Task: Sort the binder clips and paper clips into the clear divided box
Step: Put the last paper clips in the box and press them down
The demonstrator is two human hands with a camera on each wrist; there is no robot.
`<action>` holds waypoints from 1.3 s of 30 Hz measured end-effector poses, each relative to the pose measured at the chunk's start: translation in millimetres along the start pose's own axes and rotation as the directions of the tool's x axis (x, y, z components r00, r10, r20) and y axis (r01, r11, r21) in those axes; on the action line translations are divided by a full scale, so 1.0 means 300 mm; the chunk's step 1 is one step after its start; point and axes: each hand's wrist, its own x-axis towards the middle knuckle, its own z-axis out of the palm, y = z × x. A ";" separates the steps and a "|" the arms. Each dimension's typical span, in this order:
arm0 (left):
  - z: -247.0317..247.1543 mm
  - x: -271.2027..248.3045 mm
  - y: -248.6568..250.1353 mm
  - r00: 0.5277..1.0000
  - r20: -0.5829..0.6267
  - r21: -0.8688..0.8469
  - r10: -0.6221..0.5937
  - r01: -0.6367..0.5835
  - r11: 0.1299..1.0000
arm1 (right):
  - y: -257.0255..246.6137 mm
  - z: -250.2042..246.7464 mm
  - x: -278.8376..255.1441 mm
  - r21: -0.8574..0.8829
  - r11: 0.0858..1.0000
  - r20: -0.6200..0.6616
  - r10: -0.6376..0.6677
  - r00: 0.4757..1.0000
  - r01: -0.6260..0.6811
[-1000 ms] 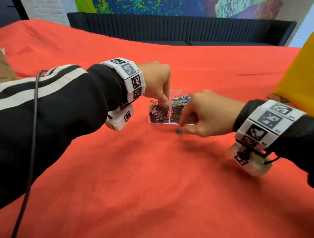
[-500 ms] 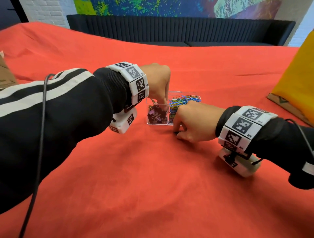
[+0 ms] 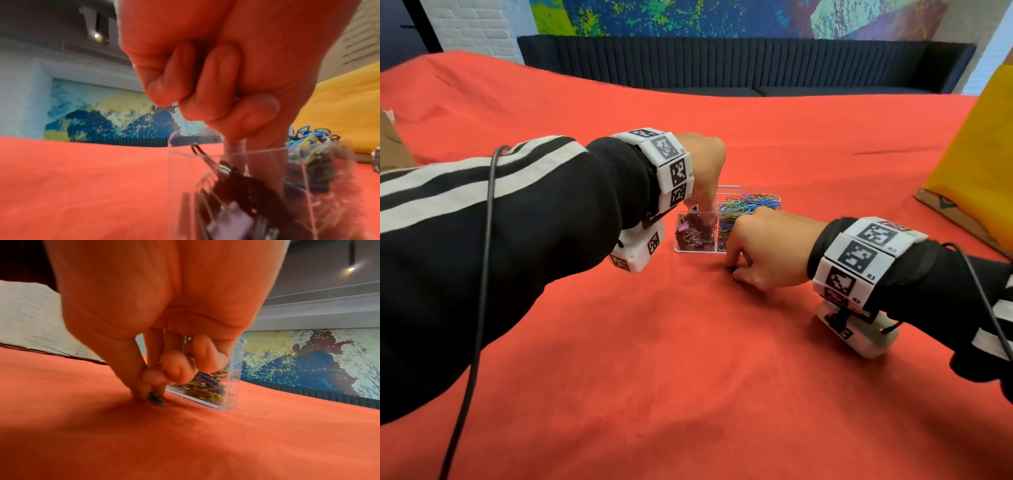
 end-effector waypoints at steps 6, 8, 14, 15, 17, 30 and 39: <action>0.037 0.010 -0.036 0.996 -0.061 -0.190 -0.060 0.047 0.981 | 0.002 -0.001 0.000 0.021 1.000 -0.008 0.005 1.000 -0.005; 0.035 0.009 -0.052 0.996 -0.059 -0.256 -0.070 0.053 0.965 | 0.005 0.002 0.003 0.029 0.999 -0.006 0.014 1.000 -0.014; -0.034 0.007 -0.079 0.992 -0.128 -0.354 0.006 -0.052 0.934 | 0.014 0.008 0.000 0.061 0.998 0.008 0.019 1.000 -0.020; -0.043 0.009 -0.074 0.989 -0.144 -0.365 0.033 -0.084 0.927 | 0.017 0.008 -0.001 0.067 0.998 0.015 0.017 1.000 -0.018; -0.051 0.016 -0.055 0.983 -0.165 -0.348 0.081 -0.135 0.928 | 0.020 0.007 -0.004 0.071 0.997 0.027 0.012 1.000 -0.013; -0.027 0.049 0.017 0.942 -0.293 -0.133 0.161 -0.207 0.969 | 0.040 0.003 -0.031 0.075 0.997 0.041 -0.001 0.999 -0.002; -0.007 0.036 0.001 0.925 -0.324 -0.151 0.200 -0.259 0.954 | 0.152 -0.186 -0.038 0.209 0.975 -0.240 0.129 0.962 -0.079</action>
